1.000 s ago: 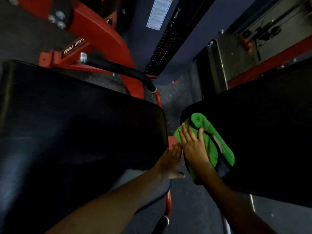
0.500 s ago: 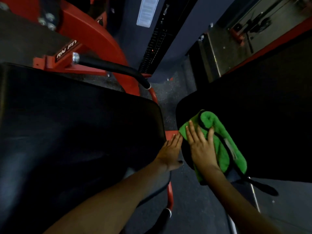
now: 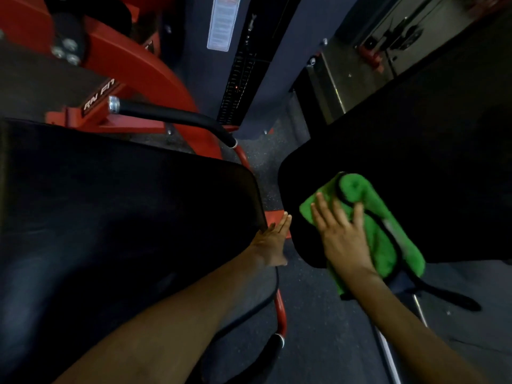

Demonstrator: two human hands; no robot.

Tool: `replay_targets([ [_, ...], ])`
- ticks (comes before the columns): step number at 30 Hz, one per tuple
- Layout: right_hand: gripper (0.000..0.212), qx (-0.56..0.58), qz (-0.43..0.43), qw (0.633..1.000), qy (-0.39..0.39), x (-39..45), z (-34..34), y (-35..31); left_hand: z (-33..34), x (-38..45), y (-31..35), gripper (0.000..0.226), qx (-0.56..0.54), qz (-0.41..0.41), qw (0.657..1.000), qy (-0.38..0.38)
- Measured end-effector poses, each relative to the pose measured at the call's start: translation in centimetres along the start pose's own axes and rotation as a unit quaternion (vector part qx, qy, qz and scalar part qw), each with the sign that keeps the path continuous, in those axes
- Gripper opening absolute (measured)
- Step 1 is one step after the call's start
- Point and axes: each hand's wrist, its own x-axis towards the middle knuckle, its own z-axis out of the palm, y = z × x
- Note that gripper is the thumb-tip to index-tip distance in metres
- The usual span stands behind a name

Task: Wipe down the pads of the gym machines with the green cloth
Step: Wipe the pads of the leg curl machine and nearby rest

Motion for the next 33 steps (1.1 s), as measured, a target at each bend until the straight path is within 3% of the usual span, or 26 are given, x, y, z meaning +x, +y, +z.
replay_targets([
  [4,0.071,-0.008,-0.115,0.989,-0.091,-1.3,2.2,-3.0,0.0,0.0,-0.3,0.108,0.058,-0.008,0.998,-0.010],
  [8,0.085,0.030,-0.130,0.990,-0.047,-4.5,1.2,-0.7,0.6,-0.5,0.4,0.106,0.042,0.019,0.999,-0.003],
  [12,0.066,0.103,-0.014,0.994,0.035,-5.2,-2.2,5.1,0.9,-0.9,2.0,0.106,-0.015,0.046,0.998,0.036],
  [17,0.051,0.085,0.188,0.974,0.092,-2.7,-7.9,14.6,0.3,-1.7,4.3,0.104,-0.047,0.068,0.993,0.080],
  [20,0.049,0.032,0.140,0.986,0.085,0.0,-7.2,13.5,0.0,-2.3,6.6,0.104,-0.087,0.069,0.988,0.107],
  [23,0.045,-0.008,0.019,1.000,-0.005,0.8,-4.9,8.4,-0.3,-2.7,7.5,0.103,-0.091,0.086,0.987,0.103],
  [25,0.054,0.010,-0.021,0.999,-0.036,-0.6,-4.2,7.3,-1.0,-2.8,7.4,0.104,-0.073,0.104,0.988,0.093],
  [27,0.050,0.038,-0.011,0.999,-0.022,-2.8,-4.9,8.6,-2.2,-3.0,7.4,0.104,-0.065,0.118,0.987,0.090],
  [30,0.054,0.077,0.089,0.990,0.075,-4.3,-7.4,12.8,-4.4,-3.0,8.3,0.104,-0.066,0.137,0.983,0.104],
  [33,0.052,0.062,0.159,0.981,0.088,-1.6,-8.2,14.8,-5.6,-2.9,10.4,0.105,-0.092,0.143,0.979,0.113],
])
